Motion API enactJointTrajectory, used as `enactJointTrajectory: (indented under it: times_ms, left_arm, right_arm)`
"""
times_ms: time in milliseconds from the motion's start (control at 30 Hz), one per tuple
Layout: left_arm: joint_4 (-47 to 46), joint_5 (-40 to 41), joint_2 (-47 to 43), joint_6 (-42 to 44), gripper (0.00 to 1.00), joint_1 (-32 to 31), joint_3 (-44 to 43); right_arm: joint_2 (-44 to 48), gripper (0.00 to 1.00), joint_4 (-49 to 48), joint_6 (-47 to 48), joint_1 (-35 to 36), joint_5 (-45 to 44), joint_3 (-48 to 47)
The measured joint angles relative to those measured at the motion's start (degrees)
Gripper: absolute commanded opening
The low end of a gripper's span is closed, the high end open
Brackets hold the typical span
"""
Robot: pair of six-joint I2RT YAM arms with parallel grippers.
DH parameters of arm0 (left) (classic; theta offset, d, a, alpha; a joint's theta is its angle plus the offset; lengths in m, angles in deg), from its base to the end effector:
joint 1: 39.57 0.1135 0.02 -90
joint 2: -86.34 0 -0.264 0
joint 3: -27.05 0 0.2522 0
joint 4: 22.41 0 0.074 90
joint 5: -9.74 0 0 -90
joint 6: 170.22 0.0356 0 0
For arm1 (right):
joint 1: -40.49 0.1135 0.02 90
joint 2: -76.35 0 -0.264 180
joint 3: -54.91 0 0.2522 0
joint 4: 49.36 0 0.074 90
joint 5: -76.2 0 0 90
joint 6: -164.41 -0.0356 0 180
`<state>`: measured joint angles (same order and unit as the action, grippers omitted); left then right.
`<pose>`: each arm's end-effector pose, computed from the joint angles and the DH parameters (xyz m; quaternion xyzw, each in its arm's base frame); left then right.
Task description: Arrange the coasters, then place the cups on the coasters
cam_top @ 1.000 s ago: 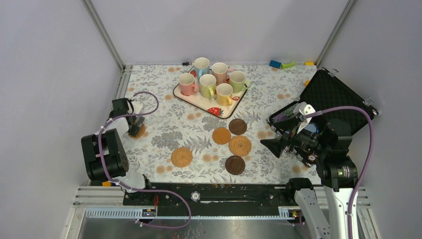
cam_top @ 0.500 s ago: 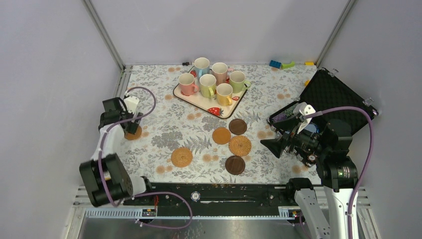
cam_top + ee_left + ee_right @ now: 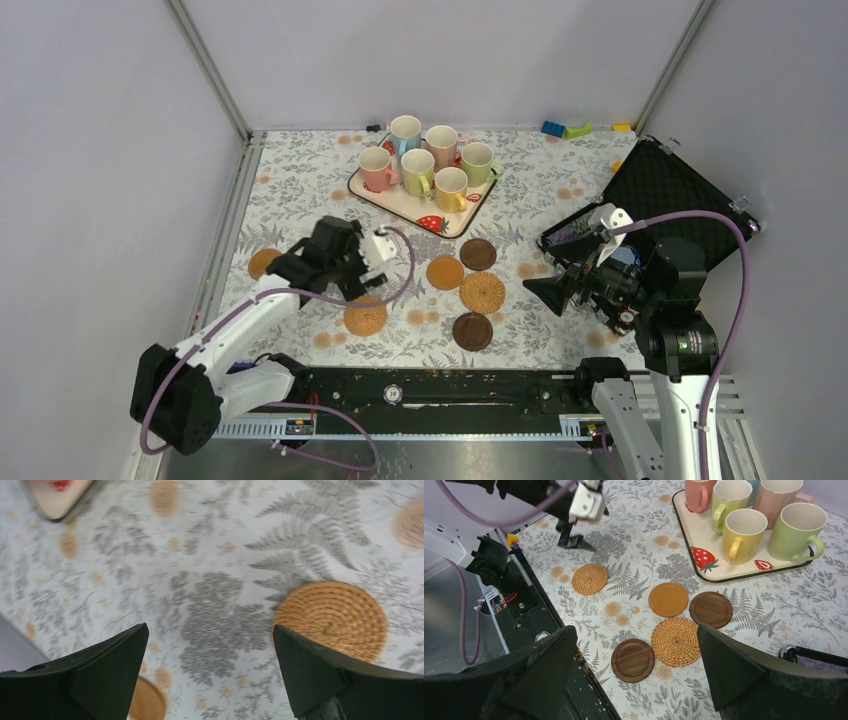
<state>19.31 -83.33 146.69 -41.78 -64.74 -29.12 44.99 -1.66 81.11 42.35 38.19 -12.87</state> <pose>0.1957 -0.0941 0.2459 0.4969 0.7821 0.0187 0.3756 0.0906 0.0310 0.3819 -0.3291 0.6723 0.3145 0.5838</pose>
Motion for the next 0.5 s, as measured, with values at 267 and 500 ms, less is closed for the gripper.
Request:
enactJointTrajectory:
  times_ms: [267,500]
  left_arm:
    - [1.2,4.0,8.1,-0.8,0.99,-10.7,3.5]
    - [-3.1,10.5,12.2,-1.2,0.99,-14.1,6.3]
  right_arm:
    - [-0.2,0.98,0.0,0.0,0.0,0.0,0.1]
    - [-0.2,0.98,0.0,0.0,0.0,0.0,0.3]
